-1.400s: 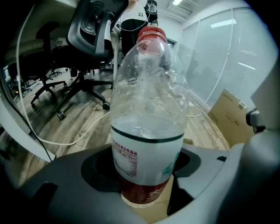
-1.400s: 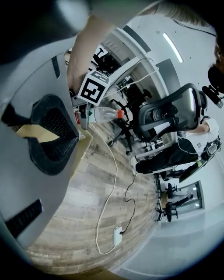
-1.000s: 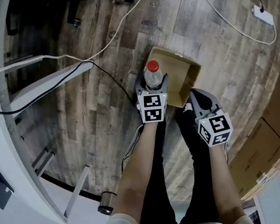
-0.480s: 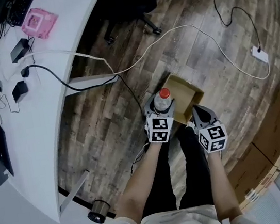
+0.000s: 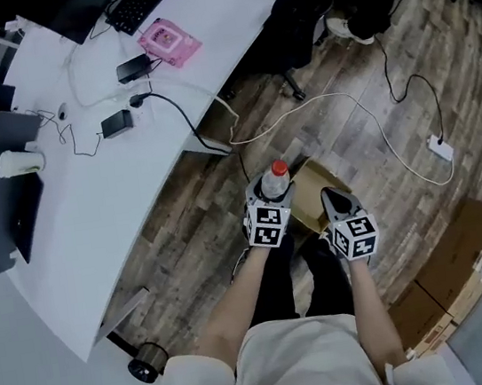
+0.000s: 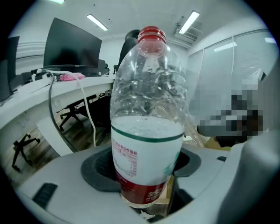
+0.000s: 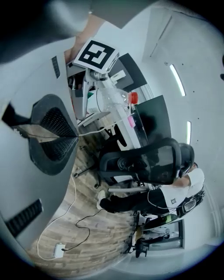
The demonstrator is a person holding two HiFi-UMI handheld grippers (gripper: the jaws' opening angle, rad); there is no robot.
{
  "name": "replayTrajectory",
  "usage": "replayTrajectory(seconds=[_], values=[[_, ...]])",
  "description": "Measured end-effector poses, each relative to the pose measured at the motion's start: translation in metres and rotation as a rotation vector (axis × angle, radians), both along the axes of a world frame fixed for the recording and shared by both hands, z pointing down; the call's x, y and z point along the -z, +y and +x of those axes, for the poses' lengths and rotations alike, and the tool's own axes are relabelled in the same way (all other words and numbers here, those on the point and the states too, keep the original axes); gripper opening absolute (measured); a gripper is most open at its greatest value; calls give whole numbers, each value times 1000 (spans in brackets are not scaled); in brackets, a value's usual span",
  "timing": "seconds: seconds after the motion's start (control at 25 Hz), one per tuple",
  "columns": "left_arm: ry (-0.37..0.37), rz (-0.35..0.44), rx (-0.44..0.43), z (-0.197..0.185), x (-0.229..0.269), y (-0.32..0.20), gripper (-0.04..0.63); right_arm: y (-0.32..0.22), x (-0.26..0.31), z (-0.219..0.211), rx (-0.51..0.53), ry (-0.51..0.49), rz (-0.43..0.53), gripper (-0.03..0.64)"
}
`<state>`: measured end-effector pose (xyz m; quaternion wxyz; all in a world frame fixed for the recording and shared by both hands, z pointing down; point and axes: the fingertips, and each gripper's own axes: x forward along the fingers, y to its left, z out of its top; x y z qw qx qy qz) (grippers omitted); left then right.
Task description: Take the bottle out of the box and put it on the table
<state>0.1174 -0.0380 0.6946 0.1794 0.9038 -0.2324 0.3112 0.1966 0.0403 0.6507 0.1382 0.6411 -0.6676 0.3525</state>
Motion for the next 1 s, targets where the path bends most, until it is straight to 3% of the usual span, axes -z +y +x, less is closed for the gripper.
replayTrajectory(seconds=[0.36,0.52,1.0], values=[[92,32,144,-97,107,-50,324,-50,92,-74,153,6,92,40],[123,89,205,-142,147,-72,324,-75,125,-109,270,22,134,40],[147,226,379,-289,218,-121,324,-145,186,-247,510,15,223,40]])
